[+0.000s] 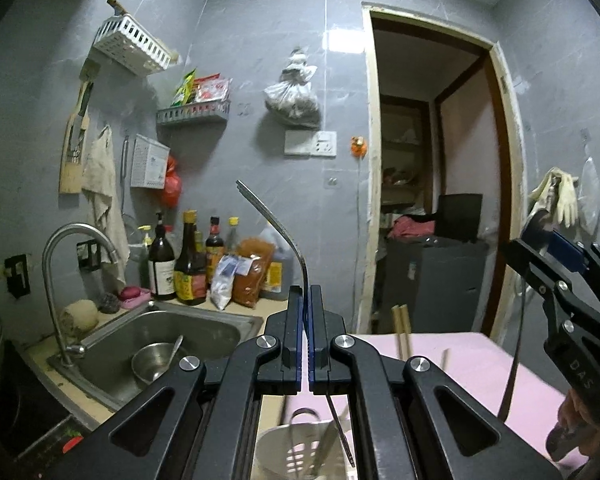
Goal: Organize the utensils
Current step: 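Lift the fork and spoon upright and carry them over the holders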
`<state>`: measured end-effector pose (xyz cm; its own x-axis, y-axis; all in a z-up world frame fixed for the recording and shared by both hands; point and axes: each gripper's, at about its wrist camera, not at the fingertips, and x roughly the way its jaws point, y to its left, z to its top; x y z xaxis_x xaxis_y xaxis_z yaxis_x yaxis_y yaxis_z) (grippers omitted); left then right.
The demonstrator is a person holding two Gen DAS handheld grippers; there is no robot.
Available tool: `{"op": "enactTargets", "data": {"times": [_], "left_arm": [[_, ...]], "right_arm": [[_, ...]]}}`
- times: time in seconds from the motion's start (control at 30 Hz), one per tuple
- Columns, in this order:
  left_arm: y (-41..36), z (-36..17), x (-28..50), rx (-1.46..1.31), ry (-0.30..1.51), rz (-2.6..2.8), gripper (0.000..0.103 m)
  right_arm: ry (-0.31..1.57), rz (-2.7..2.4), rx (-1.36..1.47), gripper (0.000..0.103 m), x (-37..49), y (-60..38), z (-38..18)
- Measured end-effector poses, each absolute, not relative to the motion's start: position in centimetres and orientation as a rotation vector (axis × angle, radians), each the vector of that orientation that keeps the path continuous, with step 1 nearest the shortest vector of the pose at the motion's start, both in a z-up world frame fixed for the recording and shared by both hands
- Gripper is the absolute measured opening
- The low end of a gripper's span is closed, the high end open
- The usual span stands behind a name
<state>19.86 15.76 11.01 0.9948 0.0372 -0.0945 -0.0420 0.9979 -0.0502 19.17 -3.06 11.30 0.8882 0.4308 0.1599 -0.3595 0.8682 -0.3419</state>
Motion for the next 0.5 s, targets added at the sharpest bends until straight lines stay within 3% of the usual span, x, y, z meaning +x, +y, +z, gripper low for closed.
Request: {"op": "enactTargets", "data": {"times": [0.5], "left_arm": [[15.6, 6.0, 22.0, -0.009, 0.213, 0.050, 0.000]], "right_arm": [[-0.100, 0.453, -0.391, 0.039, 21.2, -1.3, 6.4]]}}
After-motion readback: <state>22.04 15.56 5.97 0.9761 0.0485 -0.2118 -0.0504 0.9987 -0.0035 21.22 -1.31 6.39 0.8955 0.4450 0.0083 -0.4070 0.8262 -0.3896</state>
